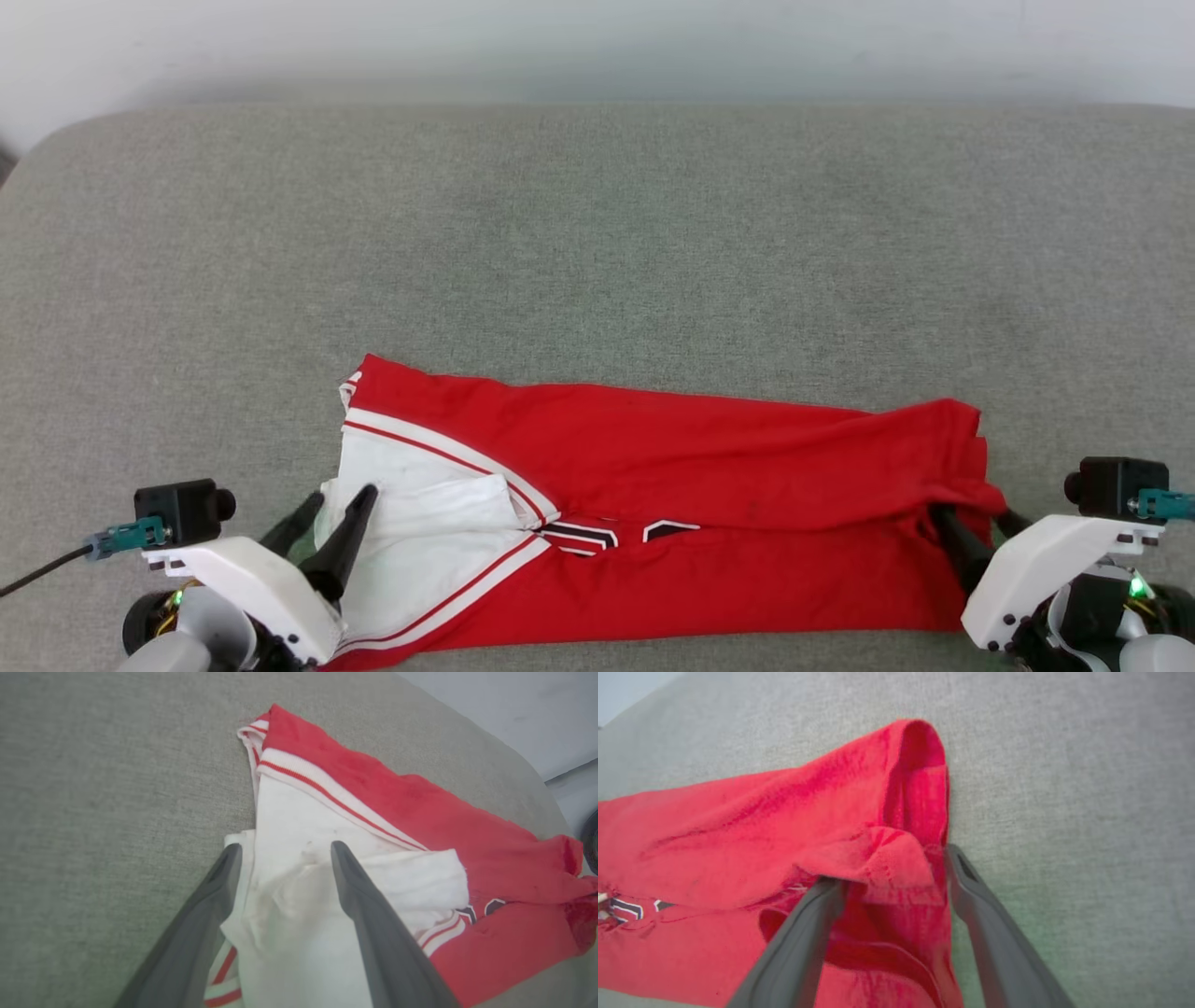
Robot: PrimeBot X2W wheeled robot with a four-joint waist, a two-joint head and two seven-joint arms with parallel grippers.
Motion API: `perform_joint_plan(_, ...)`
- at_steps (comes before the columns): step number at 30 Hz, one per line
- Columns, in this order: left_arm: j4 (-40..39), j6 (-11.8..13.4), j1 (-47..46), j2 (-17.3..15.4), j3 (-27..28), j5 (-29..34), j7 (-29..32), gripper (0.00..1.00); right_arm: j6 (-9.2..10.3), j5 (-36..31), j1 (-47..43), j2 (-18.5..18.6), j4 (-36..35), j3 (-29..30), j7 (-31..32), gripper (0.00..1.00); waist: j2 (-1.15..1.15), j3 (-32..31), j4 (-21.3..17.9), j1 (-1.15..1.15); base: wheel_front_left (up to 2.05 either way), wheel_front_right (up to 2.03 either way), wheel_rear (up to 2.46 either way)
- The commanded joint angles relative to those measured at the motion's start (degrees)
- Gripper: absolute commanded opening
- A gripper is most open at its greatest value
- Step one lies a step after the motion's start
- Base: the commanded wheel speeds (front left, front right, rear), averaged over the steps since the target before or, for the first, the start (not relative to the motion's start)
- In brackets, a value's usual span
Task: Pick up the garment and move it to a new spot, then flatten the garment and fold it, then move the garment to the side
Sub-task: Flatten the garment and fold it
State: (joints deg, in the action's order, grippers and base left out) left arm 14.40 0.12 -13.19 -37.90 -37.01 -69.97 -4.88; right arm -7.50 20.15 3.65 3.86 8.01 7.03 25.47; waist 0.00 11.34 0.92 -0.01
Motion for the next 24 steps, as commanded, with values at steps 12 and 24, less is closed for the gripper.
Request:
perform_joint_plan(12,-10.7,11.0,-1.8,2.0,3.3,13.3,-9.9,1.00,0.02,0.7,-2.7,2.7,-10.3,2.0,-0.4,1.00,0.00,-3.8,0.0,0.01,0.00,0.00,0.00)
perform_joint_plan(24,-23.2,18.0,4.9,6.5,11.3,32.9,-10.3,1.00,0.02,0.4,-3.2,4.7,-13.7,9.0,18.9,1.00,0.00,-5.8,3.4,0.01,0.00,0.00,0.00)
